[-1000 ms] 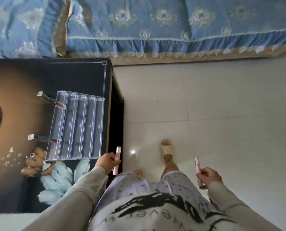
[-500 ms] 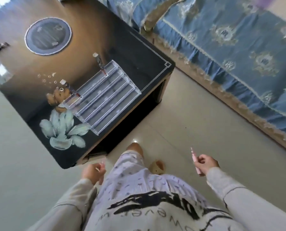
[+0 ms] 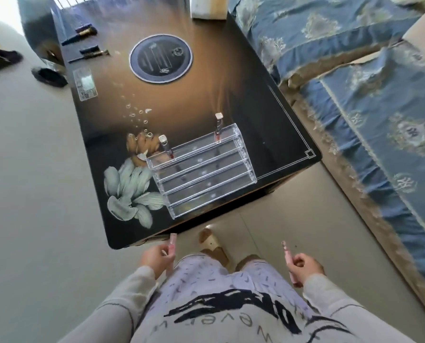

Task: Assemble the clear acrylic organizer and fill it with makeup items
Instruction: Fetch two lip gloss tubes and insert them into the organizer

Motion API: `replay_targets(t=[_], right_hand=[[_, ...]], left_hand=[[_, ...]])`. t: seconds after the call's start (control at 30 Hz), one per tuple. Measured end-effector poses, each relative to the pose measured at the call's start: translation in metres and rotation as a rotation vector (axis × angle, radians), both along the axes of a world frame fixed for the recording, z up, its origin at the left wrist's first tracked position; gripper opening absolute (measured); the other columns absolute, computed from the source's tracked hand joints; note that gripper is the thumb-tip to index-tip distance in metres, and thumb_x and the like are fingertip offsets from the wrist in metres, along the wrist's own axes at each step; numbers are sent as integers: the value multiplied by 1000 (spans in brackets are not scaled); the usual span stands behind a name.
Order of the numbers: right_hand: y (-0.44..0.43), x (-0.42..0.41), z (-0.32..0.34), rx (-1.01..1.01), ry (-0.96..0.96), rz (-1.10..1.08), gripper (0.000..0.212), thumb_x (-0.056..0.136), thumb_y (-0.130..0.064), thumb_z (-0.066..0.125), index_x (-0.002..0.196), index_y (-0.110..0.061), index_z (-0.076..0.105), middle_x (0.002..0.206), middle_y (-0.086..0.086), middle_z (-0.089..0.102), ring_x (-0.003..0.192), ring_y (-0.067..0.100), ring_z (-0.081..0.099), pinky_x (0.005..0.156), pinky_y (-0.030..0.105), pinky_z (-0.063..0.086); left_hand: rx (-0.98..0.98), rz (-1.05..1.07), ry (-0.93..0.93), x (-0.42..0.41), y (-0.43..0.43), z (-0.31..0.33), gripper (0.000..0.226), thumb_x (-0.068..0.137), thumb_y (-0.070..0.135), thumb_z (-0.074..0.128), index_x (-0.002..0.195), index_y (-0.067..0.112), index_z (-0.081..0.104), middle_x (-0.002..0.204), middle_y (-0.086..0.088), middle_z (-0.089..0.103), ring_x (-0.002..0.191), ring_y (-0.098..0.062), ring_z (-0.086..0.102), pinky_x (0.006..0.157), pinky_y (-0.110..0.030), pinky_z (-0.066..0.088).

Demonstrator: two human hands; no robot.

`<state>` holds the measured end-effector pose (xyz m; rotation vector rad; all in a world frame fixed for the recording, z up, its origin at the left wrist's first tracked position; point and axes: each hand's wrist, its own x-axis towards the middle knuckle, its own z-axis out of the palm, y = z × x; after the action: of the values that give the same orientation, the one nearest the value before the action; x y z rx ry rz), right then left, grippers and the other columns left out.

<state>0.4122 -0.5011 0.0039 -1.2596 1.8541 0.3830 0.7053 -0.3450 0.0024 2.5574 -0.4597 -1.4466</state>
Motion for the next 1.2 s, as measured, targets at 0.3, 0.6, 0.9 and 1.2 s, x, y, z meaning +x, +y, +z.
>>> replay_targets(t=[0.3,0.6,0.9,1.2], right_hand=[[-52,62,6,-80,1,196,37,88,-36,55,56,-18,46,71,6,60,68,23,52,62,25,42],[-91,97,16,1,-64,360,27,87,-20,58,62,-15,48,70,6,57,62,27,56,67,42,58],[-128,138,28,-3,-310,324,12,80,1,63,74,-8,57,69,5,57,80,23,53,70,29,48],[-158,196,38,-246,-532,393,7,75,-7,67,75,-13,63,76,8,66,69,19,58,64,25,52]], left_hand=[[-54,136,-67,31,-28,15,34,87,24,56,55,23,45,71,-6,59,71,-22,55,66,-24,38],[-51,197,-9,26,-20,10,11,86,20,60,90,12,64,78,-2,60,78,-19,59,72,-27,43],[-187,327,-40,36,-70,23,13,82,17,67,70,16,62,69,-3,65,73,-19,58,73,-29,49],[-456,490,-286,52,-126,29,18,84,24,65,89,8,73,84,-5,74,81,-18,67,78,-19,46]])
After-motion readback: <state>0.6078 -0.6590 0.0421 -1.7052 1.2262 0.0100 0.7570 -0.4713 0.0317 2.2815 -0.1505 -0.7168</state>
